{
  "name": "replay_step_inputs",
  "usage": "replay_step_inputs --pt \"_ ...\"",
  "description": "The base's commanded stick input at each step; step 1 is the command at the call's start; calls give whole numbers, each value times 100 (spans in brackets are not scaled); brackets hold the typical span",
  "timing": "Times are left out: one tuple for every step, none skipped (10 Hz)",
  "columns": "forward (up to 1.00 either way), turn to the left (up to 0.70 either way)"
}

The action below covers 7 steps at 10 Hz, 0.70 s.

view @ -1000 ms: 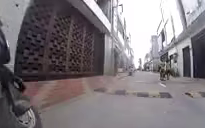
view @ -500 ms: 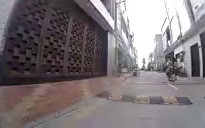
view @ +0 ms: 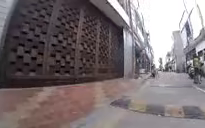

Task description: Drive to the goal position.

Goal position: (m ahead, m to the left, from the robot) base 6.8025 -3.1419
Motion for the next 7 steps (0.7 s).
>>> replay_step_inputs --pt "100 0" --pt "100 0" --pt "100 0" --pt "100 0" --pt "100 0" --pt "100 0" --pt "100 0"
